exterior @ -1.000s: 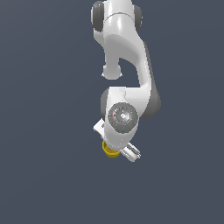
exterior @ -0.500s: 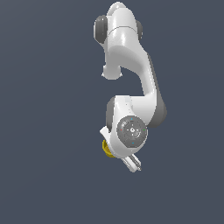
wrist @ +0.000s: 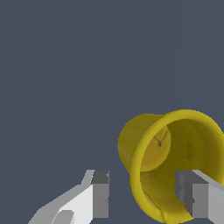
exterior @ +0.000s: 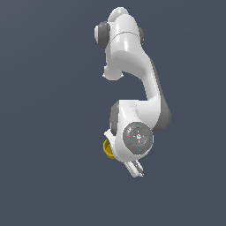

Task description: Pick up the object and move it to a goal position.

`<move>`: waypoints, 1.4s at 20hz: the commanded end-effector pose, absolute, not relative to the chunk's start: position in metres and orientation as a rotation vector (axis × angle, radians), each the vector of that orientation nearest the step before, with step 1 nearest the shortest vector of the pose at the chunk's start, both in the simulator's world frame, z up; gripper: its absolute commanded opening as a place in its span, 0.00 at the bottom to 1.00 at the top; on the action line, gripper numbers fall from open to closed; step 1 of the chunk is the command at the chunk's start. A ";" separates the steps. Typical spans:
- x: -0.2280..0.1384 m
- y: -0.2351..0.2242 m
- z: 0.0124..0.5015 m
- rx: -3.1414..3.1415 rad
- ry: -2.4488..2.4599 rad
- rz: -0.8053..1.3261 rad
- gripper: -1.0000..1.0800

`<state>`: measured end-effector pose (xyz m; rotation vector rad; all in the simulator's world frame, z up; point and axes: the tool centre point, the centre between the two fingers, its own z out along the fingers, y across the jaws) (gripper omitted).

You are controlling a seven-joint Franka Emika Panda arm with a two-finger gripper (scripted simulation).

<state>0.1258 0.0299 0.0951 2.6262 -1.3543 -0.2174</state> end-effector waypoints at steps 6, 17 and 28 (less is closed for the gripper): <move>0.125 0.030 0.090 2.624 -1.358 -0.217 0.62; 0.119 0.027 0.066 2.621 -1.362 -0.216 0.00; 0.119 0.028 0.066 2.621 -1.362 -0.216 0.00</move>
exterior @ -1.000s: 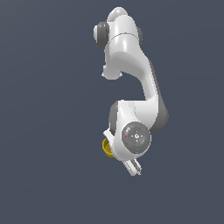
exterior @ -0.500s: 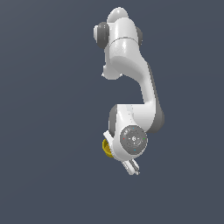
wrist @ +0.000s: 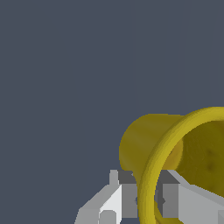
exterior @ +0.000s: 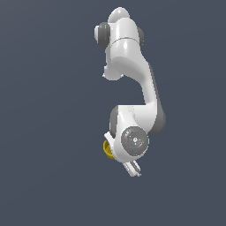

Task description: Pick up the object and move it to a goal position.

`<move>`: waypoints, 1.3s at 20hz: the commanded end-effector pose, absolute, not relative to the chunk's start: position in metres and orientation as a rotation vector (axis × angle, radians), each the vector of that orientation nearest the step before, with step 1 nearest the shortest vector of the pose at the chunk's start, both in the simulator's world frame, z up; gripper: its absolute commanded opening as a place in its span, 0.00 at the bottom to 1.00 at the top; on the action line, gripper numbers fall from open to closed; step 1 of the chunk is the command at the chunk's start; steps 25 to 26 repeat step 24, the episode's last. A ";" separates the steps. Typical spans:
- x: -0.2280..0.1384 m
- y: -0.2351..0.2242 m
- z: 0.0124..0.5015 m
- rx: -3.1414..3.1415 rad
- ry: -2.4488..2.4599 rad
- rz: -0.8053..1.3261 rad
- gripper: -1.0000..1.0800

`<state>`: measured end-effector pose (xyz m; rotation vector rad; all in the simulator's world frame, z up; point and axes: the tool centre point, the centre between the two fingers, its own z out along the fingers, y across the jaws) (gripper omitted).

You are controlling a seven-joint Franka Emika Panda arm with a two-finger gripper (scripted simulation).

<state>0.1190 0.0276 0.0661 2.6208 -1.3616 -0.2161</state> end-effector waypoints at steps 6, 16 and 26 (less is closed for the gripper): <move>0.115 0.045 0.068 2.621 -1.362 -0.216 0.00; 0.095 0.128 0.079 2.621 -1.361 -0.217 0.00; 0.087 0.162 0.084 2.621 -1.361 -0.217 0.00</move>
